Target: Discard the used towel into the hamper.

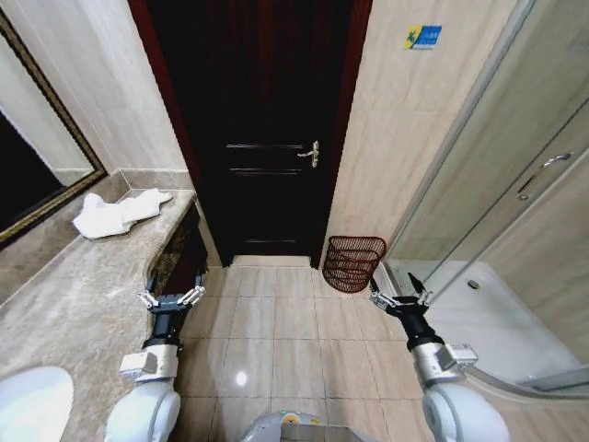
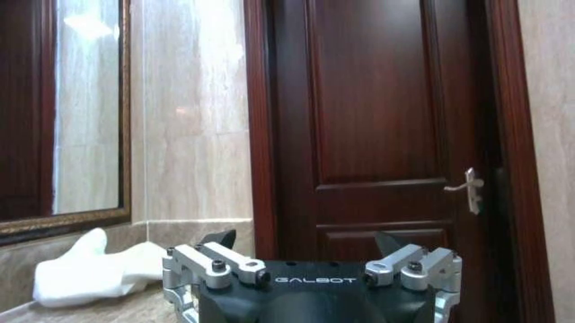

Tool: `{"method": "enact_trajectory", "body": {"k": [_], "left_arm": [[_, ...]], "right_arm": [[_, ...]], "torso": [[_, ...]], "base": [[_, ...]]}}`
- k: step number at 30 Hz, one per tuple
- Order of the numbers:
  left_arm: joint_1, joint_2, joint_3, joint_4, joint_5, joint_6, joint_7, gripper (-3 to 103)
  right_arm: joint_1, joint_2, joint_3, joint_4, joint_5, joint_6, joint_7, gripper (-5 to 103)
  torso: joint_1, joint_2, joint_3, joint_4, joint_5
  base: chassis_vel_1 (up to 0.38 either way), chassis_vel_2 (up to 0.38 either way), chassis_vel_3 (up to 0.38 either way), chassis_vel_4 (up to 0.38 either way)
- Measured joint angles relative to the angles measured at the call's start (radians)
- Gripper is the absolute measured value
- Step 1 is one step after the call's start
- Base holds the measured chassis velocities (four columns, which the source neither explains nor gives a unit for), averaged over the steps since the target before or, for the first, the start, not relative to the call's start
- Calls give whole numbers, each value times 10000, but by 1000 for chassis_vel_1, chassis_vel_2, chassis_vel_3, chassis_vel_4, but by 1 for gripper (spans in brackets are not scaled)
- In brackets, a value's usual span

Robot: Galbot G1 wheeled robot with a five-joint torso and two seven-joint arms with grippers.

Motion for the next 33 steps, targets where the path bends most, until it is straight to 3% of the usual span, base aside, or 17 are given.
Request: {"method": "enact_trajectory", "body": {"k": [15, 33], "left_arm": [[75, 95, -54, -42, 115, 703, -437, 100], [67, -104, 50, 22, 100, 546, -17, 100]], "right_arm": [[83, -188, 54, -220, 277, -28, 147, 100], [-47, -167, 139, -273, 419, 113, -106, 100]], "torso": [[-10, -20, -9, 1, 0], [-15, -28, -14, 1, 0]], "base": [[0, 0, 0, 0], [0, 0, 0, 0]]}}
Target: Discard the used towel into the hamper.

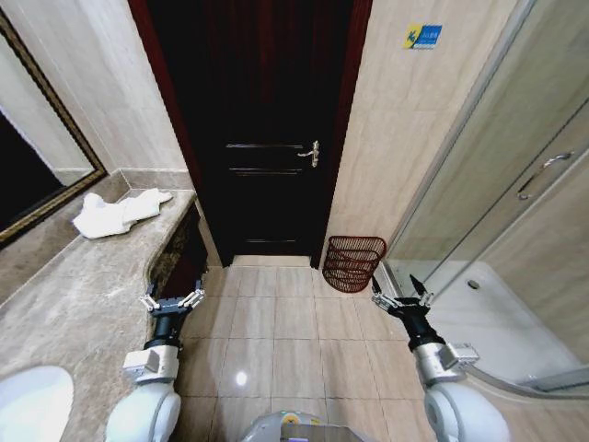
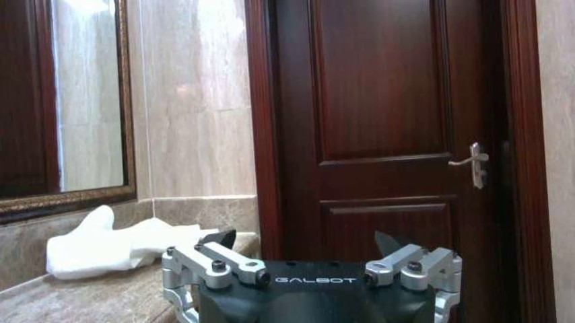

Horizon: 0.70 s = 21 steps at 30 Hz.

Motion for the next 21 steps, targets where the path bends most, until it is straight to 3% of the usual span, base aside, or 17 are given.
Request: {"method": "enact_trajectory", "body": {"k": [15, 21], "left_arm": [[29, -259, -7, 41, 252, -326, 150, 100], [49, -364, 9, 35, 399, -387, 177, 100]], "right_arm": [[19, -104, 18, -82, 13, -16, 142, 100], [35, -166, 118, -294, 19, 341, 228, 100]], "torso": [[-1, -3, -1, 0, 0], [-2, -4, -2, 0, 1]], "base": [[0, 0, 0, 0], [0, 0, 0, 0]]}}
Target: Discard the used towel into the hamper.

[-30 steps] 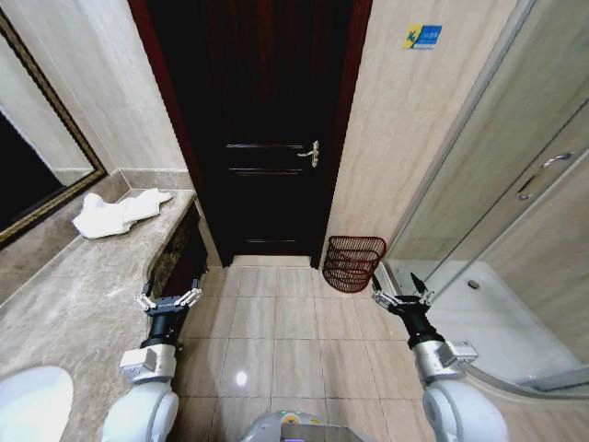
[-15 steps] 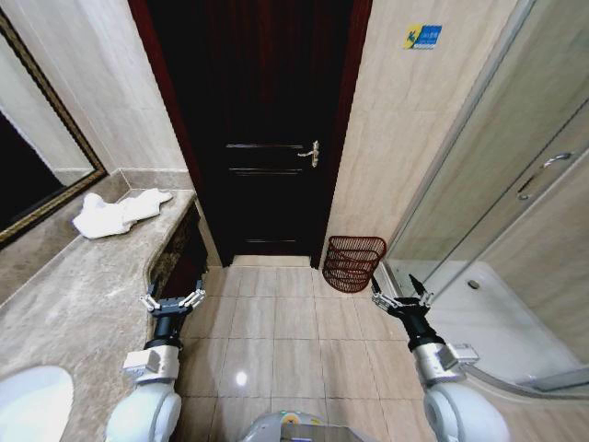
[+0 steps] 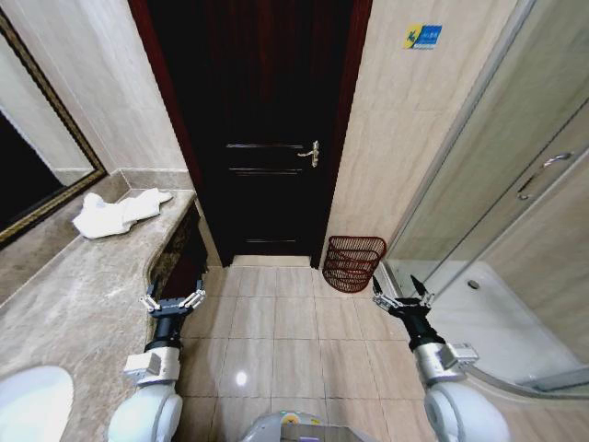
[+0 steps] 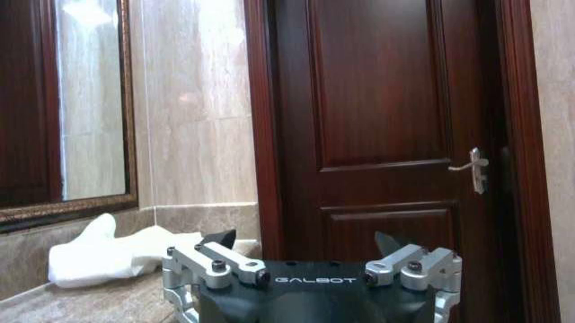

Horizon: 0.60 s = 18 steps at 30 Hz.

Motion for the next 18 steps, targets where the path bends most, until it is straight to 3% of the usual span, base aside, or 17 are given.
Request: {"method": "enact_trajectory", "body": {"k": [6, 18], "left_arm": [[-49, -179, 57, 13, 107, -40, 140, 100], [-222, -451, 202, 231, 174, -66, 295, 100]], "right_arm": [[-99, -130, 71, -55, 152, 106, 30, 100], [250, -280, -34, -382, 149, 50, 43, 100]], "torso": [[-4, 1, -2, 0, 0], [8, -7, 2, -1, 0]], "base": [[-10, 9, 7, -10], [-115, 125, 114, -115]]}}
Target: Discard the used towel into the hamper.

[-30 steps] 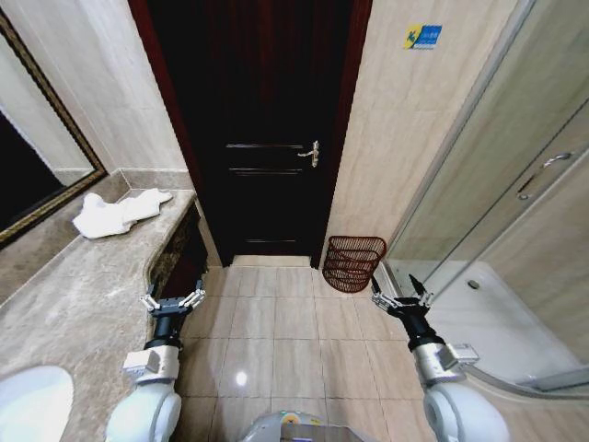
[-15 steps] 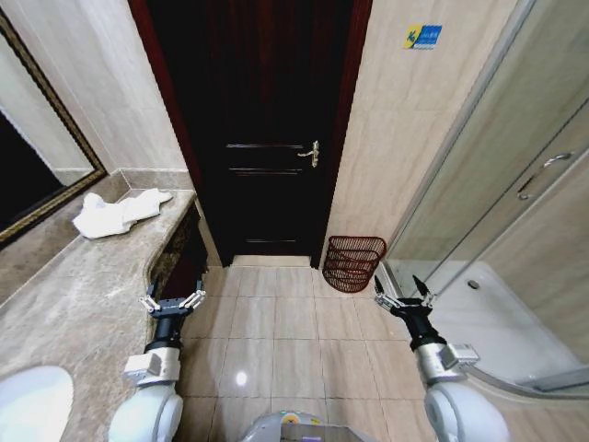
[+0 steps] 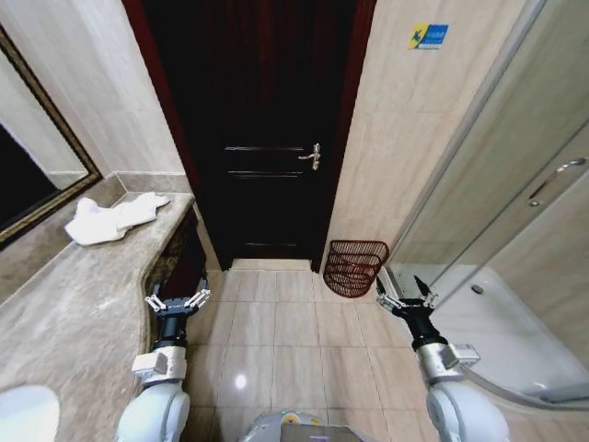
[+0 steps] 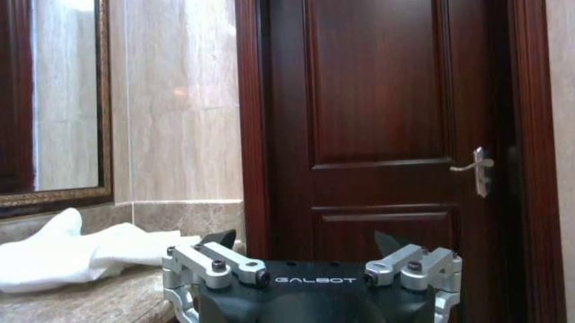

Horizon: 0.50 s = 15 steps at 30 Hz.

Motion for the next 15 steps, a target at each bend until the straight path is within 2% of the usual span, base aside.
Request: {"method": "enact_trajectory", "body": {"k": [10, 15], "left_arm": [[-75, 49, -42, 205, 26, 35, 128, 100], [-112, -9, -11, 273, 166, 44, 191, 100]], "right_arm": [[215, 25, -102, -284, -104, -131, -322, 100], [350, -23, -104, -442, -104, -162, -358, 100]], "torso": [[-9, 3, -3, 0, -1], [-10, 5, -3, 0, -1]], "base": [[-17, 50, 32, -22], [53, 42, 48, 60]]}}
